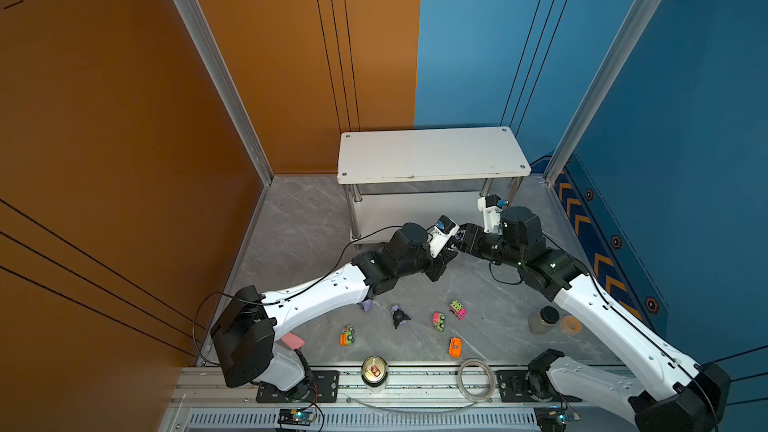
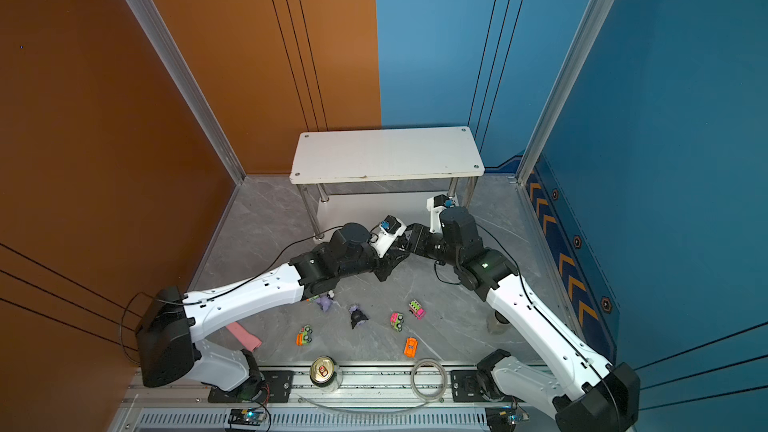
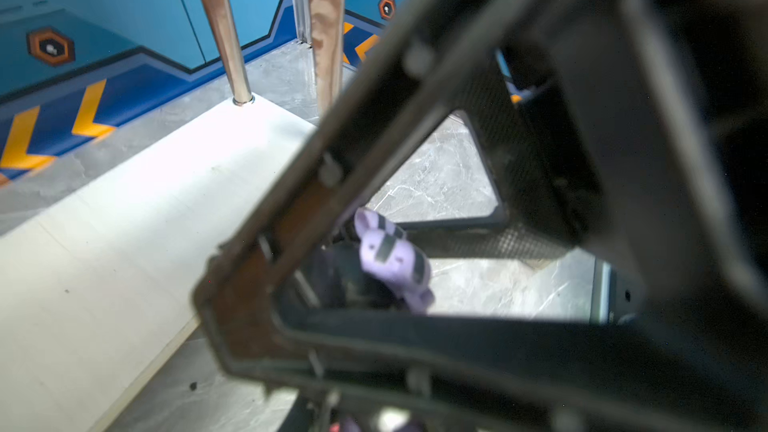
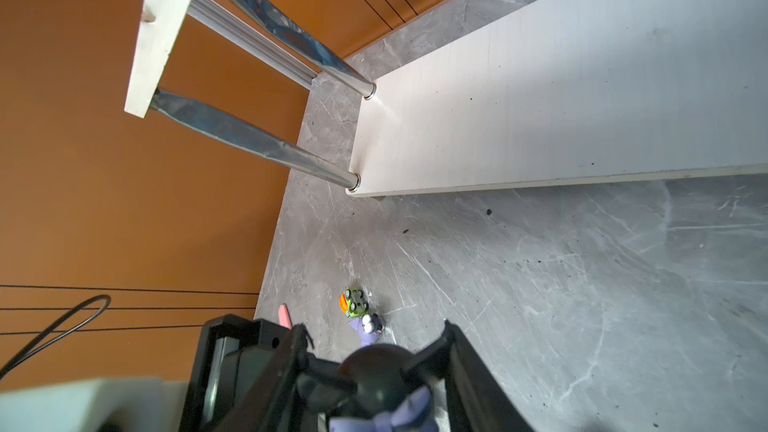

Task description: Place and organize the plastic toys onto the shelf

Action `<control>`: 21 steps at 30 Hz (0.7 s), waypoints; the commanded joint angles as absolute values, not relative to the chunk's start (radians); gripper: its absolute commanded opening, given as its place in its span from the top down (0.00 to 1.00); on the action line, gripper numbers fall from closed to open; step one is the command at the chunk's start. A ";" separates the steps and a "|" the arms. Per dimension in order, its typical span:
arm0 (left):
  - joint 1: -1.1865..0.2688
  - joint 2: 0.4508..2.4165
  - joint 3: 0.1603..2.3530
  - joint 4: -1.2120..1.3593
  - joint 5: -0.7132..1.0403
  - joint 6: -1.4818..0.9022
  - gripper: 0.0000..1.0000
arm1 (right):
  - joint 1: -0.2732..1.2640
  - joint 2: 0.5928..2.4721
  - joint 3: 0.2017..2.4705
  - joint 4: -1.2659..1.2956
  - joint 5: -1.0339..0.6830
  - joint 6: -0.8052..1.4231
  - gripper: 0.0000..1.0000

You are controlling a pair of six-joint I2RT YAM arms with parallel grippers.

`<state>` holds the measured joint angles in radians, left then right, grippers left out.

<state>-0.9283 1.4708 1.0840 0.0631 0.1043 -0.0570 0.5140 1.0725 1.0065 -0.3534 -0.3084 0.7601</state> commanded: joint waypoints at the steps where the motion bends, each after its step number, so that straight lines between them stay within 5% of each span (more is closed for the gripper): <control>1: -0.927 1.414 1.060 0.081 0.129 0.083 0.90 | 0.507 1.039 1.046 -0.453 -0.335 0.734 0.82; 7: -0.938 1.385 1.082 0.001 0.182 0.162 0.92 | 0.506 1.053 1.071 -0.474 -0.422 0.728 0.45; 15: -0.941 1.362 1.076 -0.003 0.244 0.165 0.92 | 0.495 1.077 1.098 -0.476 -0.489 0.727 0.20; 19: -0.941 1.356 1.073 -0.003 0.265 0.163 0.92 | 0.480 1.077 1.089 -0.448 -0.513 0.743 0.21; 21: -0.941 1.354 1.071 -0.005 0.270 0.163 0.92 | 0.479 1.077 1.084 -0.434 -0.524 0.751 0.32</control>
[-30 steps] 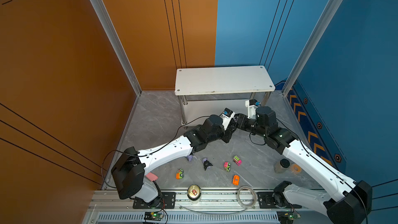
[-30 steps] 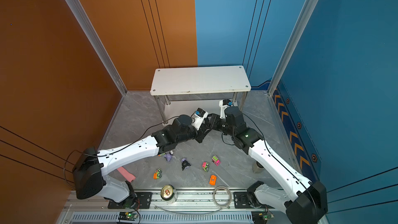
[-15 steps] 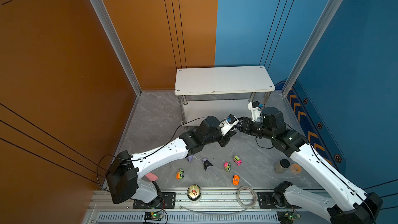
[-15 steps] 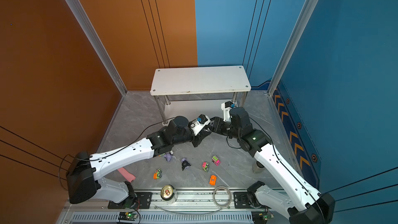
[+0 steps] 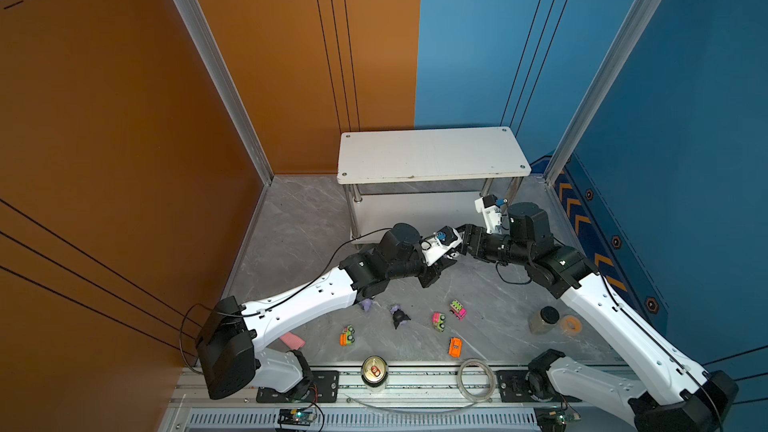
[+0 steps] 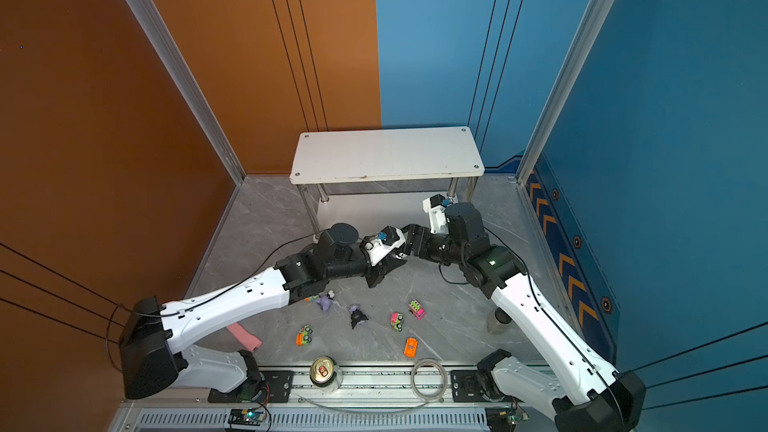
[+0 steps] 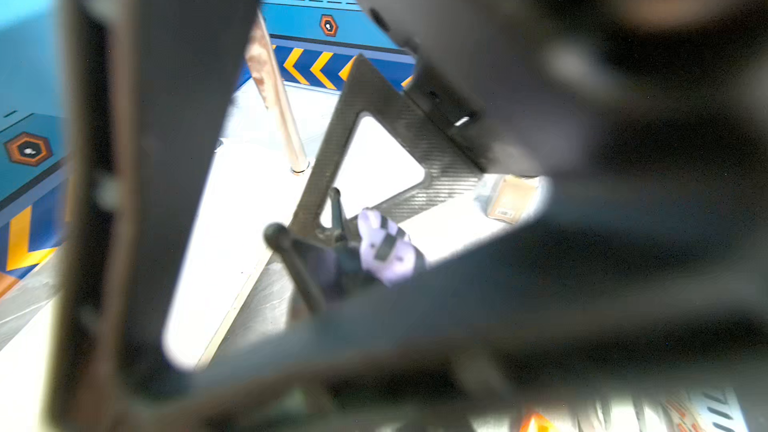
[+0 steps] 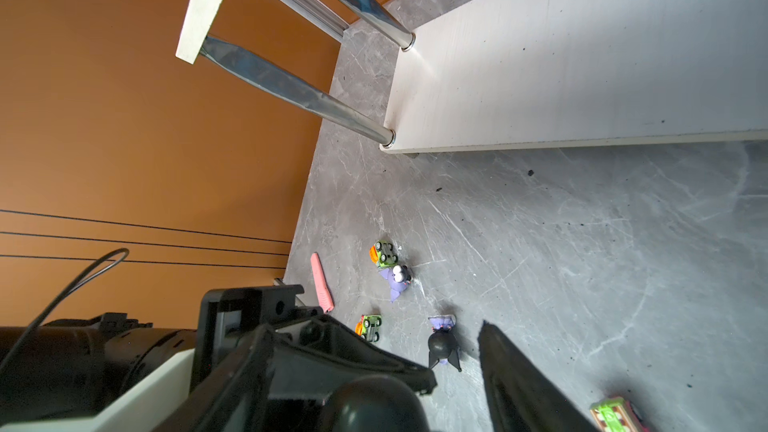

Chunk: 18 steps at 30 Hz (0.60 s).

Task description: Place and organize the plastic toys onto the shelf

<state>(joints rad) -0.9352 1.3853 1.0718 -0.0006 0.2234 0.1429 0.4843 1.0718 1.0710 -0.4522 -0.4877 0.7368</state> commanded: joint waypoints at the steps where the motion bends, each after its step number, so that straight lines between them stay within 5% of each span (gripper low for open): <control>1: -0.941 1.355 1.069 -0.005 0.270 0.163 0.92 | 0.477 1.077 1.084 -0.430 -0.527 0.754 0.41; 8: -0.939 1.359 1.066 -0.005 0.272 0.166 0.92 | 0.483 1.074 1.089 -0.455 -0.518 0.750 0.66; 12: -0.935 1.356 1.063 0.009 0.244 0.151 0.81 | 0.502 1.077 1.097 -0.476 -0.477 0.728 0.81; 17: -0.925 1.351 1.051 0.045 0.205 0.105 0.25 | 0.551 1.102 1.139 -0.509 -0.356 0.642 0.90; 18: -0.923 1.348 1.050 0.048 0.193 0.093 0.02 | 0.557 1.108 1.144 -0.512 -0.321 0.618 0.91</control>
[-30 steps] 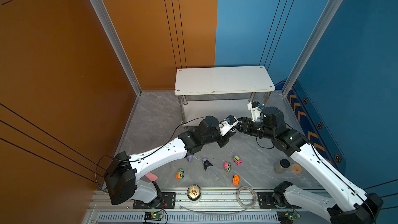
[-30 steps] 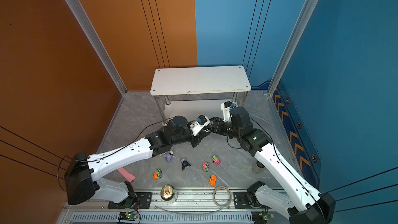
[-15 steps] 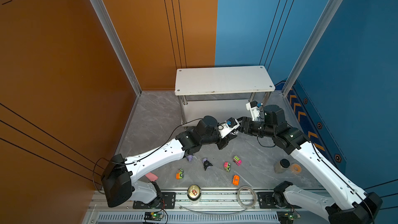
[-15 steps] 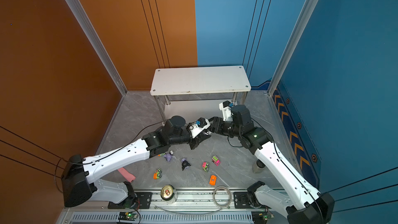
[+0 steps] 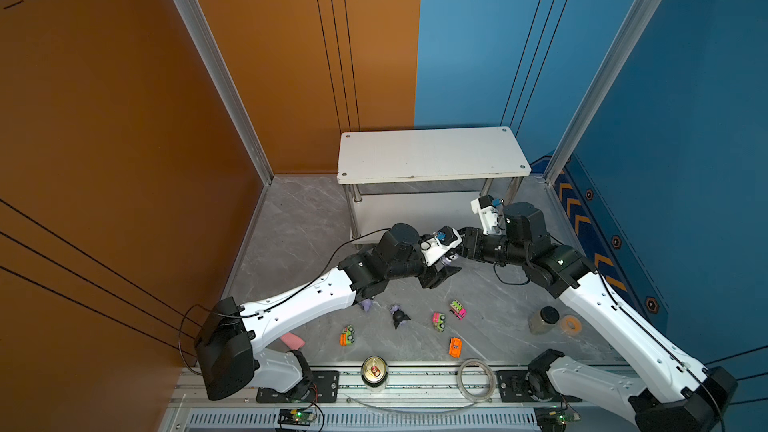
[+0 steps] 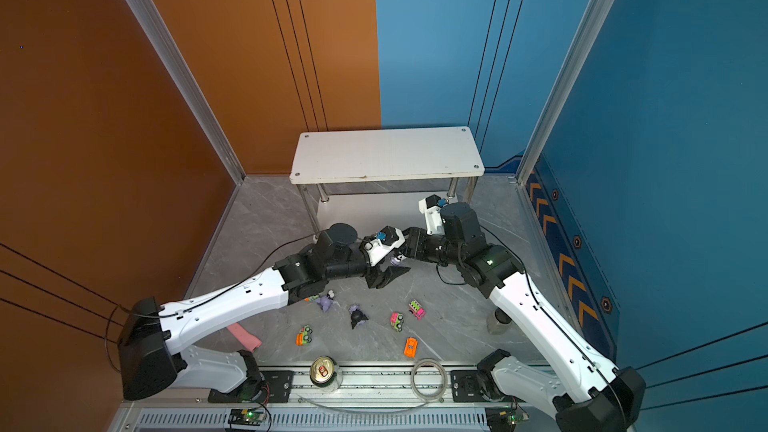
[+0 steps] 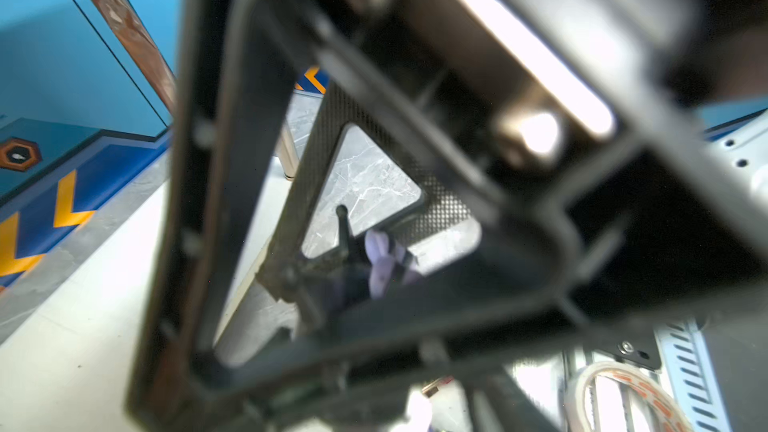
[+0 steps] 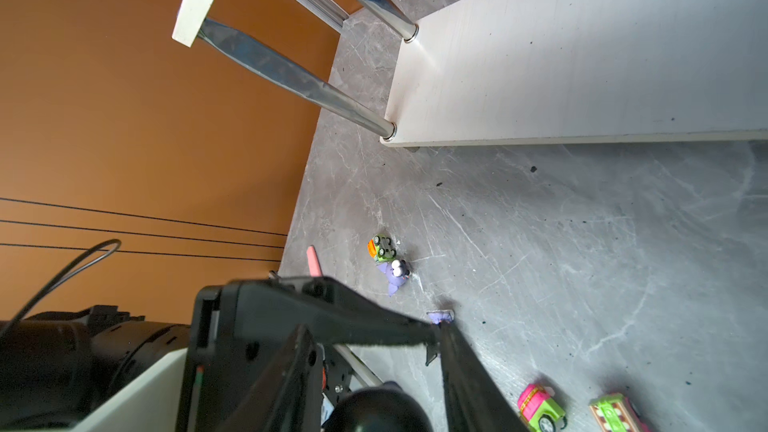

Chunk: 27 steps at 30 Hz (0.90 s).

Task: Place and organize the plastic toys onto the shelf
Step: 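Lower the figure onto the lower shelf tier and open the right gripper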

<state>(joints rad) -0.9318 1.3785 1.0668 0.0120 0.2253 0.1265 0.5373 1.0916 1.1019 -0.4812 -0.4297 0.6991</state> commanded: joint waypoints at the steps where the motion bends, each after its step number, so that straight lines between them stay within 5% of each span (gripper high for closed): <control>1: -0.919 1.343 1.048 0.049 0.173 0.078 0.02 | 0.561 1.115 1.150 -0.515 -0.275 0.591 0.91; 11: -0.867 1.124 0.842 0.108 -0.022 -0.058 0.02 | 0.547 1.221 1.077 -0.355 0.239 0.264 0.94; 27: -0.828 0.983 0.760 0.063 -0.118 -0.105 0.02 | 0.397 1.588 1.066 0.000 0.316 0.184 0.93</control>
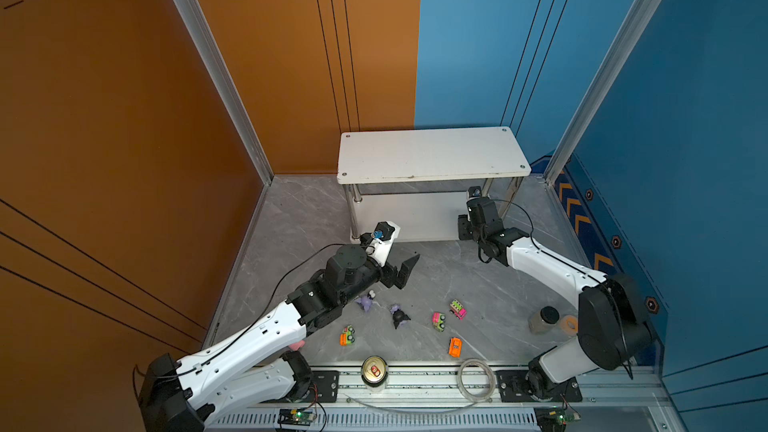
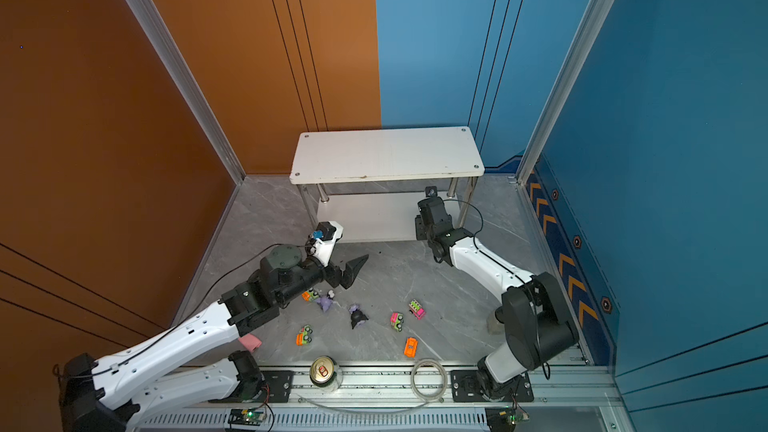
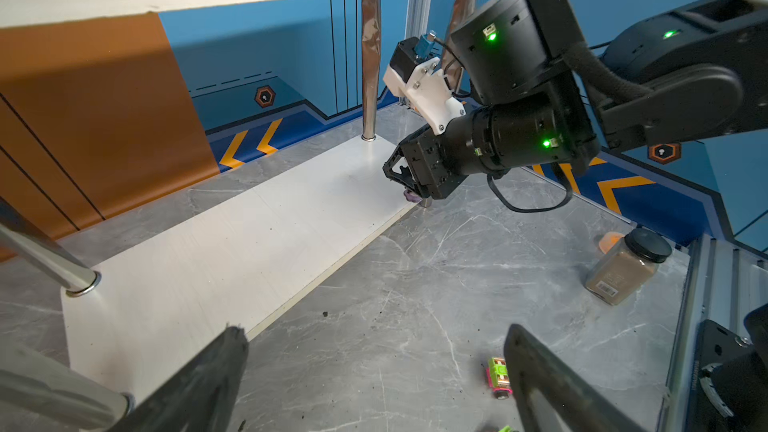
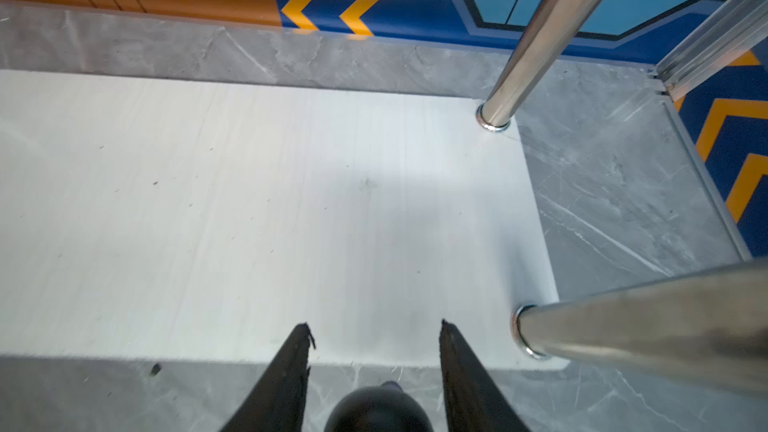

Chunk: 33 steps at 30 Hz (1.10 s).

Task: Place and organize the plastic toys onto the shelf
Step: 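Lower the figure onto the lower shelf tier and open the right gripper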

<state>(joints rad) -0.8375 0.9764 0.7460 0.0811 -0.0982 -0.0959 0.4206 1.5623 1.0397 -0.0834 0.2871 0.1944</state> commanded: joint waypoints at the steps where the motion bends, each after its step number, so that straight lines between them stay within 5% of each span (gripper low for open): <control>1: -0.827 0.986 0.761 0.062 -0.117 -0.106 0.02 | 0.385 1.606 1.076 0.001 0.308 0.188 0.93; 14: -0.816 1.025 0.770 0.059 -0.113 -0.105 0.02 | 0.333 1.724 1.132 0.015 0.248 0.238 0.90; 23: -0.813 1.051 0.779 0.064 -0.098 -0.108 0.02 | 0.320 1.748 1.109 0.087 0.225 0.252 0.78; 33: -0.811 1.051 0.781 0.063 -0.095 -0.110 0.02 | 0.319 1.739 1.107 0.075 0.213 0.243 0.36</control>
<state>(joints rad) -0.8227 1.0496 0.7483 0.0669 -0.1047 -0.0994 0.3260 1.7439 1.1065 0.0635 0.2245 0.2371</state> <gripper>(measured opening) 0.976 0.611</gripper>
